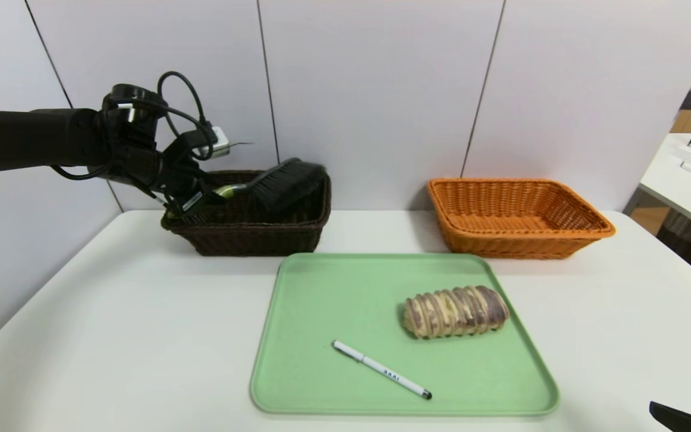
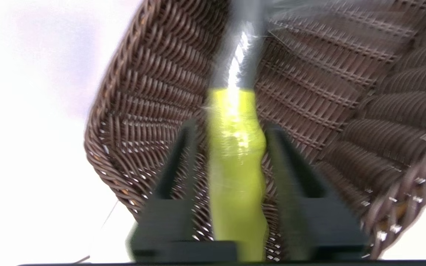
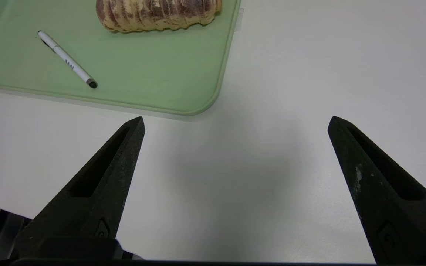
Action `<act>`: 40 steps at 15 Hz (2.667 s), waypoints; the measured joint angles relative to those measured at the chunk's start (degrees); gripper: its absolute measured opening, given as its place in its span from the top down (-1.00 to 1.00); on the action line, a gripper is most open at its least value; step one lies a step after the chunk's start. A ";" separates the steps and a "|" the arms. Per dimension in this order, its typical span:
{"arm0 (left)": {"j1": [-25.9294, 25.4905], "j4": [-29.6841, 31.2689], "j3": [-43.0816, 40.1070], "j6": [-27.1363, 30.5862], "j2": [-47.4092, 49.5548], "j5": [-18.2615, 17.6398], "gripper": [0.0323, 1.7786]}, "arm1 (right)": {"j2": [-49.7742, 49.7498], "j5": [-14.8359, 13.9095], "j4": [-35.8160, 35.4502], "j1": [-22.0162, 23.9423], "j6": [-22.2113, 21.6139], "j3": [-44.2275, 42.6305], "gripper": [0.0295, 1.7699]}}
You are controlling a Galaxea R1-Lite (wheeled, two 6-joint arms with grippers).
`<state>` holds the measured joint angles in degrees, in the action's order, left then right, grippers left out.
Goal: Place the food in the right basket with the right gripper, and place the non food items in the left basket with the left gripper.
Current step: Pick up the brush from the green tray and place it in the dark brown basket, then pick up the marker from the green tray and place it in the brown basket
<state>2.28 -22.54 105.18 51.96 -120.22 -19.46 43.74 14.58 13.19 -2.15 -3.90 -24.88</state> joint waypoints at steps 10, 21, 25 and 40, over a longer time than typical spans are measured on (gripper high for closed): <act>1.24 -0.78 1.63 -7.45 5.32 -1.90 -0.61 | 0.06 0.44 -0.22 -0.02 0.05 0.00 -0.93; 21.50 -6.42 -12.59 -32.41 18.13 -1.65 -0.84 | 0.06 0.74 -0.44 -0.05 0.07 -0.26 -0.93; 30.07 1.32 -20.92 -31.98 18.37 -1.66 -0.87 | -0.17 0.33 -0.43 -0.02 0.02 -0.39 -0.93; 39.39 0.50 -26.23 -18.92 10.50 -4.55 -0.90 | 0.20 0.68 -0.16 -0.02 -0.01 -0.37 -0.93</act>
<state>41.67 -22.04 78.95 33.04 -109.73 -24.00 43.93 15.26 13.03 -2.17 -3.91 -25.25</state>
